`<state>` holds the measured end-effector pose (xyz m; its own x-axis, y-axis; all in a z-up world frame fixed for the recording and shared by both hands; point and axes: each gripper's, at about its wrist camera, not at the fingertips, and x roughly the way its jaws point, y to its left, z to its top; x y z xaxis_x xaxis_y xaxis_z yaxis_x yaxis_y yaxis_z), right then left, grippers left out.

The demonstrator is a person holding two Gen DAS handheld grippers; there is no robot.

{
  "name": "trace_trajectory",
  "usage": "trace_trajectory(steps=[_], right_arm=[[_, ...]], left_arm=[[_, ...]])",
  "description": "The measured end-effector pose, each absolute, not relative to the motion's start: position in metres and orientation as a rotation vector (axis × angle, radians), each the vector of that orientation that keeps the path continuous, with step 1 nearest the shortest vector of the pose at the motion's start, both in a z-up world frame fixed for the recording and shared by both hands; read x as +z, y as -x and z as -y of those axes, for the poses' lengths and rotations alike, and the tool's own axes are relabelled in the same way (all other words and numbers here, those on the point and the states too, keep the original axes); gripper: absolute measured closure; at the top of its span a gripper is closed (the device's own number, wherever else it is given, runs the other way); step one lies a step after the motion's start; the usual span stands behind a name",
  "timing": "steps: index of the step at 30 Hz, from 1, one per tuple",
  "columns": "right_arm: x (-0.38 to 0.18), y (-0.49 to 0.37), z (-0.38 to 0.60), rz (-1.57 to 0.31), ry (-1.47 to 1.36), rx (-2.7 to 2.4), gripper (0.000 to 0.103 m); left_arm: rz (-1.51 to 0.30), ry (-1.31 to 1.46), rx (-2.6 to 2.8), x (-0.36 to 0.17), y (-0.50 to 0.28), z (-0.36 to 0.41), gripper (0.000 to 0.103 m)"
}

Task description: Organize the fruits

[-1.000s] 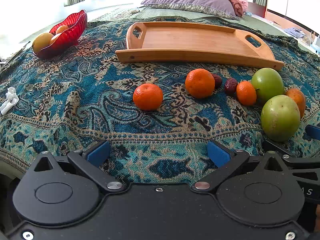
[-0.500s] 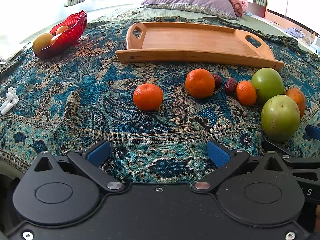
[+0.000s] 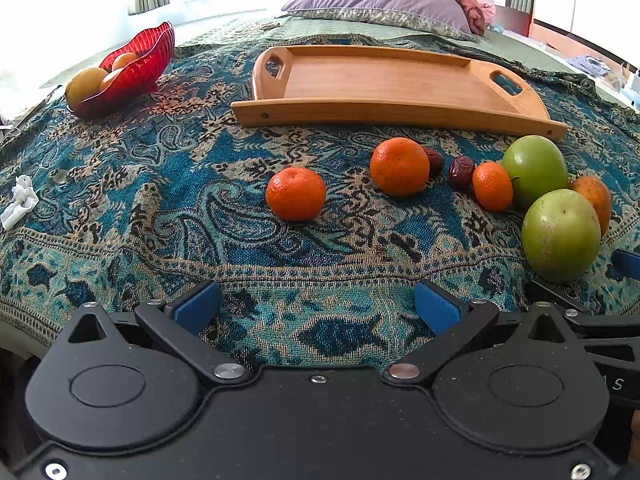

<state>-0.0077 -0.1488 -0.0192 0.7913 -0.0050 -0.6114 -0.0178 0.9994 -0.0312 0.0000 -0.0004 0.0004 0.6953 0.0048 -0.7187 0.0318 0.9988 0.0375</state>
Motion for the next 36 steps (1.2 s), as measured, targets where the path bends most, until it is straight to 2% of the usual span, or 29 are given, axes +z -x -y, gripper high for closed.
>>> trace_trajectory(steps=[36], right_arm=[[-0.0202,0.0085,0.1476,-0.624,0.053,-0.037,0.0]], left_arm=[[-0.771,-0.059,-0.037,0.0026,0.0033,-0.0018,0.0]])
